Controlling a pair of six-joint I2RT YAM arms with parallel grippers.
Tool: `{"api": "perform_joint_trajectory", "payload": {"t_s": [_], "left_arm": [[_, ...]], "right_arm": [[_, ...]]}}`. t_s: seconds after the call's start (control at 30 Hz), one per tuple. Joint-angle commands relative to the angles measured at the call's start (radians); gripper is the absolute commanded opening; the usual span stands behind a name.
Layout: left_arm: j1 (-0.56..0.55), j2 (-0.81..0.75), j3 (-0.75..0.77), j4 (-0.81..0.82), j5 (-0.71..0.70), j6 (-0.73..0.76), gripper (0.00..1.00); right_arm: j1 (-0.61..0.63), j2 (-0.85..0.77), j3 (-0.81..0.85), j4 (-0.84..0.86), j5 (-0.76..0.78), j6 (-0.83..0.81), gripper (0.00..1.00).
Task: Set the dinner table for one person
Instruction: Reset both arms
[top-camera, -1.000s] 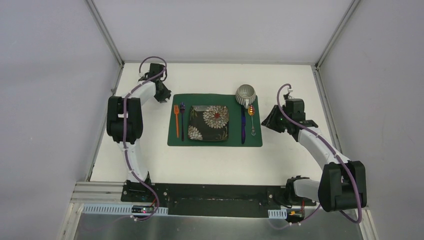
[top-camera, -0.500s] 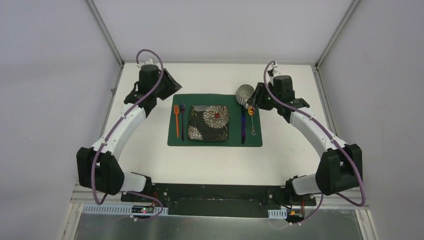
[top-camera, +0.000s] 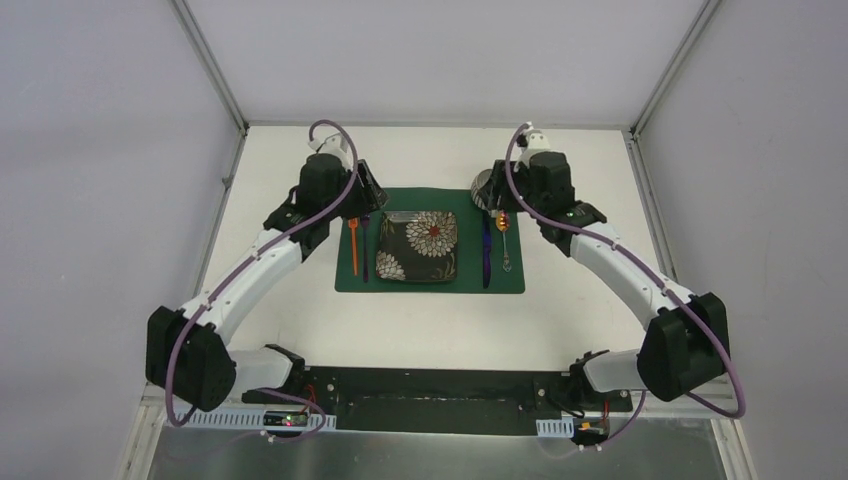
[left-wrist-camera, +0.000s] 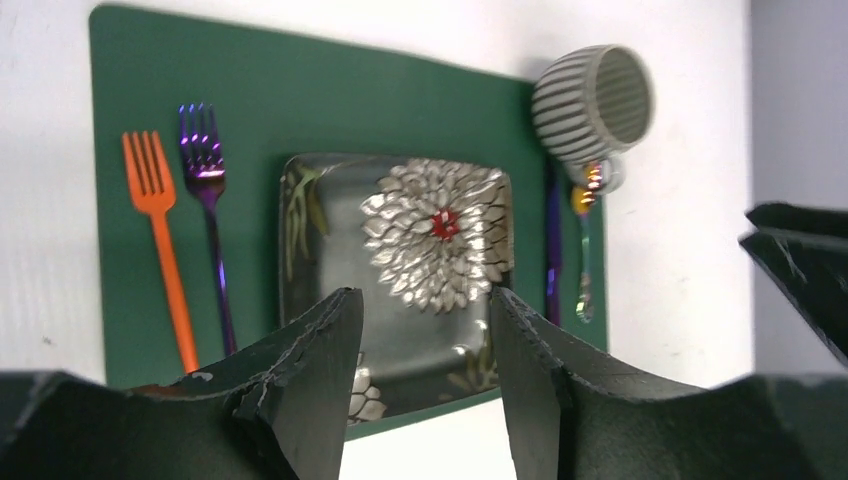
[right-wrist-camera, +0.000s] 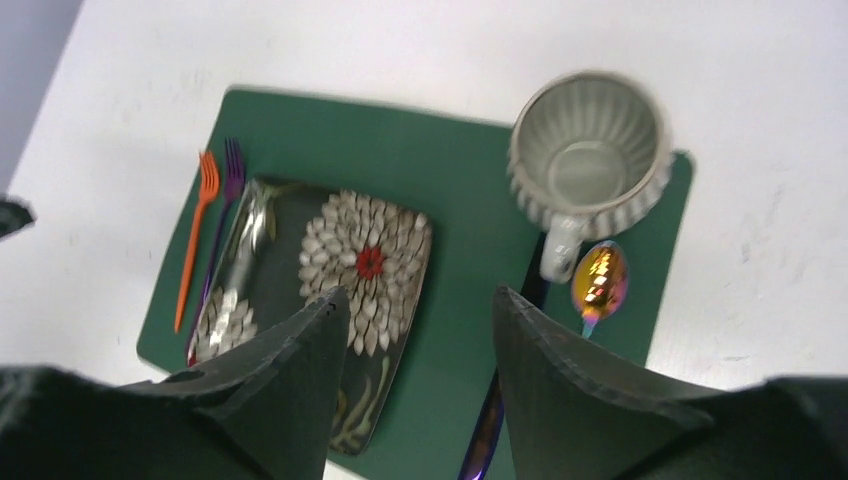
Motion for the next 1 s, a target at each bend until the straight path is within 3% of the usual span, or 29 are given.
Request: {"api": "perform_joint_trajectory", "payload": {"t_s": [0.0, 0.1, 0.27, 0.37, 0.57, 0.7, 0.83, 0.87, 0.9, 0.97], "left_arm": [[-0.018, 0.113, 0.109, -0.233, -0.084, 0.032, 0.51], [-0.025, 0.153, 0.132, -0.231, -0.056, 0.037, 0.49], [-0.071, -0.041, -0.016, 0.128, 0.019, 0.054, 0.50], [-0.075, -0.064, -0.018, 0.134, 0.048, 0.082, 0.49], [-0.086, -0.079, -0.078, 0.126, 0.017, 0.080, 0.50], [-0.087, -0.045, -0.060, 0.093, 0.038, 0.084, 0.50], [-0.089, -0.055, -0.049, 0.074, 0.004, 0.089, 0.53], [-0.089, -0.054, -0.038, 0.059, 0.001, 0.094, 0.88], [-0.089, -0.053, -0.025, 0.042, 0.000, 0.100, 0.98], [-0.089, -0.055, -0.007, 0.021, -0.012, 0.107, 0.99]], "right_arm": [[0.102, -0.026, -0.067, -0.003, -0.025, -0.045, 0.58], [0.177, -0.013, -0.076, 0.013, 0.027, -0.070, 0.59], [0.167, 0.014, -0.028, -0.002, 0.188, -0.085, 0.63], [0.137, -0.004, -0.050, 0.004, 0.206, -0.069, 0.65], [0.099, -0.020, -0.139, 0.021, 0.078, -0.005, 0.70], [0.099, -0.027, -0.093, -0.048, 0.021, 0.041, 0.78], [0.102, -0.065, -0.039, -0.116, 0.055, 0.027, 0.80], [0.102, -0.076, -0.035, -0.121, 0.058, 0.021, 0.80], [0.102, -0.089, -0.034, -0.118, 0.058, 0.018, 0.81], [0.103, -0.112, -0.039, -0.103, 0.059, 0.013, 0.81]]}}
